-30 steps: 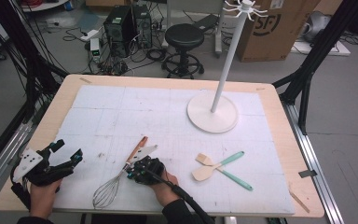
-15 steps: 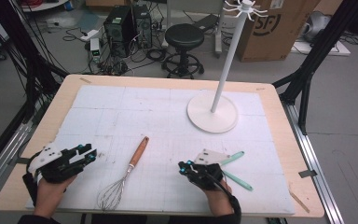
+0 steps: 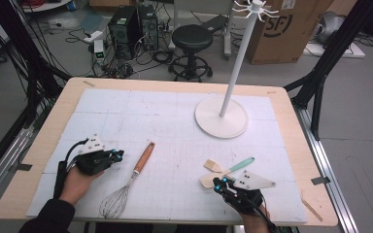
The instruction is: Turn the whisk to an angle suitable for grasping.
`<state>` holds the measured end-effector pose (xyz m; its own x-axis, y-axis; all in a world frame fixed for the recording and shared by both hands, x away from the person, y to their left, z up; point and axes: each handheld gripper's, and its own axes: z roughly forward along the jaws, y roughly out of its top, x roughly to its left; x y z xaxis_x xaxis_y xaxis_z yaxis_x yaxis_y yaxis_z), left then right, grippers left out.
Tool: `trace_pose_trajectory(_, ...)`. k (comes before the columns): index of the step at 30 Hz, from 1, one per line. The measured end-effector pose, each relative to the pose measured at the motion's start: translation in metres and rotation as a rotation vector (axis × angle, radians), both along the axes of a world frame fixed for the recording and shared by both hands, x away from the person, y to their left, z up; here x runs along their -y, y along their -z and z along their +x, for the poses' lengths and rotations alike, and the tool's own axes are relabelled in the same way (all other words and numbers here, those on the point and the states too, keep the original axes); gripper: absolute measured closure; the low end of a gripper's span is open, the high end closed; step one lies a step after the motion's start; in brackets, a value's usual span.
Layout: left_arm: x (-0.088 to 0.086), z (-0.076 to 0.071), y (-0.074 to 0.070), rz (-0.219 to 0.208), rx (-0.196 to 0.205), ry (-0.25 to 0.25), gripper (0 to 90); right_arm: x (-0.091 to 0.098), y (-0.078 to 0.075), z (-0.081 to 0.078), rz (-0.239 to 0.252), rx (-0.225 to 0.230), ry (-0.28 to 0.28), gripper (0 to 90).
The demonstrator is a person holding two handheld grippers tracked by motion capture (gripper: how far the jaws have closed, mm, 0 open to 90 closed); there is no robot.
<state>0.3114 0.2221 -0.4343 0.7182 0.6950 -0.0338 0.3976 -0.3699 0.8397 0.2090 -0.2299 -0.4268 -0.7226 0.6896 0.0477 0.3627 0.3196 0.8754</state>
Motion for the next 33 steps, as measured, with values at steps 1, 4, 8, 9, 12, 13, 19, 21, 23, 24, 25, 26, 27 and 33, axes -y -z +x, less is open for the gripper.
trace_pose_trajectory(1, 0.006, 0.005, 0.001, 0.007, -0.007, 0.003, 89.5, 0.005, 0.000, -0.001, 0.003, -0.001, 0.013, 85.9)
trace_pose_trajectory(4, 0.017, 0.014, 0.003, 0.037, -0.028, 0.010, 89.6, 0.015, 0.000, -0.004, 0.009, 0.006, 0.034, 85.9)
trace_pose_trajectory(8, 0.040, 0.023, 0.012, 0.063, -0.081, 0.034, 89.6, 0.038, 0.000, -0.014, 0.026, 0.011, 0.071, 86.0)
trace_pose_trajectory(9, 0.043, 0.024, 0.012, 0.071, -0.081, 0.043, 89.6, 0.043, 0.001, -0.016, 0.030, 0.016, 0.080, 85.9)
trace_pose_trajectory(12, 0.055, 0.024, 0.009, 0.071, -0.070, 0.070, 89.6, 0.052, 0.002, -0.020, 0.037, 0.014, 0.097, 86.0)
trace_pose_trajectory(13, 0.057, 0.025, 0.008, 0.071, -0.071, 0.078, 89.6, 0.055, 0.002, -0.021, 0.038, 0.014, 0.103, 85.9)
trace_pose_trajectory(19, 0.069, 0.025, 0.010, 0.074, -0.082, 0.118, 89.6, 0.060, 0.001, -0.023, 0.052, 0.022, 0.112, 85.9)
trace_pose_trajectory(21, 0.072, 0.024, 0.009, 0.072, -0.088, 0.142, 89.6, 0.060, 0.001, -0.023, 0.052, 0.023, 0.112, 85.9)
trace_pose_trajectory(23, 0.077, 0.023, 0.008, 0.076, -0.086, 0.171, 89.5, 0.060, 0.001, -0.023, 0.052, 0.022, 0.114, 85.9)
trace_pose_trajectory(24, 0.082, 0.022, 0.007, 0.076, -0.080, 0.186, 89.6, 0.060, 0.001, -0.023, 0.052, 0.022, 0.113, 85.9)
trace_pose_trajectory(25, 0.083, 0.022, 0.006, 0.074, -0.081, 0.187, 89.5, 0.060, 0.001, -0.023, 0.050, 0.019, 0.113, 85.9)
trace_pose_trajectory(26, 0.084, 0.022, 0.005, 0.080, -0.074, 0.184, 89.6, 0.060, 0.001, -0.023, 0.049, 0.020, 0.112, 85.8)
trace_pose_trajectory(27, 0.084, 0.022, 0.004, 0.069, -0.074, 0.169, 89.5, 0.060, 0.001, -0.023, 0.050, 0.022, 0.114, 85.4)
trace_pose_trajectory(33, 0.064, 0.017, -0.010, -0.020, -0.039, 0.095, 81.4, 0.062, -0.001, -0.023, 0.059, 0.031, 0.162, 65.5)
